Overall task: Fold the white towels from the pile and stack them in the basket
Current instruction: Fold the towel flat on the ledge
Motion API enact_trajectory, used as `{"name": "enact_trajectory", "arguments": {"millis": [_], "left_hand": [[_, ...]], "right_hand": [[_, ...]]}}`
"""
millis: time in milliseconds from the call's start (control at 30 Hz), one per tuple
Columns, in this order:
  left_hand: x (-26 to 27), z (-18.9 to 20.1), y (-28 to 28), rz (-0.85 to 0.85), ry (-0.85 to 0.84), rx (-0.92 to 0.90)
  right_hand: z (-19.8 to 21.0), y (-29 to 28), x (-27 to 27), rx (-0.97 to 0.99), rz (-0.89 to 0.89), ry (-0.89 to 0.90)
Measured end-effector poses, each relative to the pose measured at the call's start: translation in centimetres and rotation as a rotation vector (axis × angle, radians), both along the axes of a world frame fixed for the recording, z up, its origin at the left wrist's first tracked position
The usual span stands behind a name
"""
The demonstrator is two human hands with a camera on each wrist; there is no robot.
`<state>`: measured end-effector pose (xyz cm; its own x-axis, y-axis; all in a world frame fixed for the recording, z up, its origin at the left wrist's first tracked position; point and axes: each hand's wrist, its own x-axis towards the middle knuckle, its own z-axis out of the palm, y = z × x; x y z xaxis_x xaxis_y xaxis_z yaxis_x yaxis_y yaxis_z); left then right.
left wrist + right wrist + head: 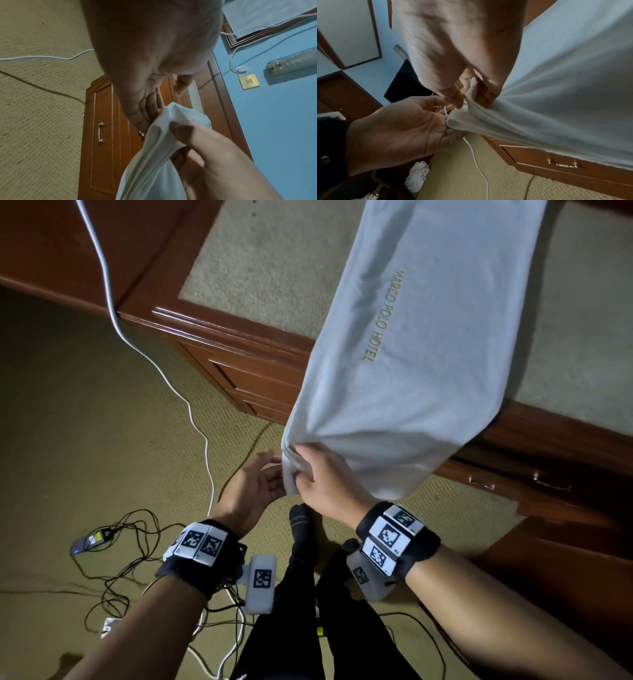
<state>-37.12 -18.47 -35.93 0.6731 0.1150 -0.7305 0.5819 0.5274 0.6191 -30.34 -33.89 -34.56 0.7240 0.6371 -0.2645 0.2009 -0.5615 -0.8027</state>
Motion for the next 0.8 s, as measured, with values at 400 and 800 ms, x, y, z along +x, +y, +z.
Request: {"name": "enact_trajectory", "arguments": {"millis": [400, 800], "left_hand": [[2.0, -1.0, -2.2, -0.174, 0.099, 0.197], [1.6, 6.8, -3.7, -0.228, -0.135, 0.262]], "right_hand": [[-2.1, -9.8, -1.5, -0.043, -0.283, 0.197], [2.2, -7.0, -3.5, 0.225, -0.211, -0.263]]}}
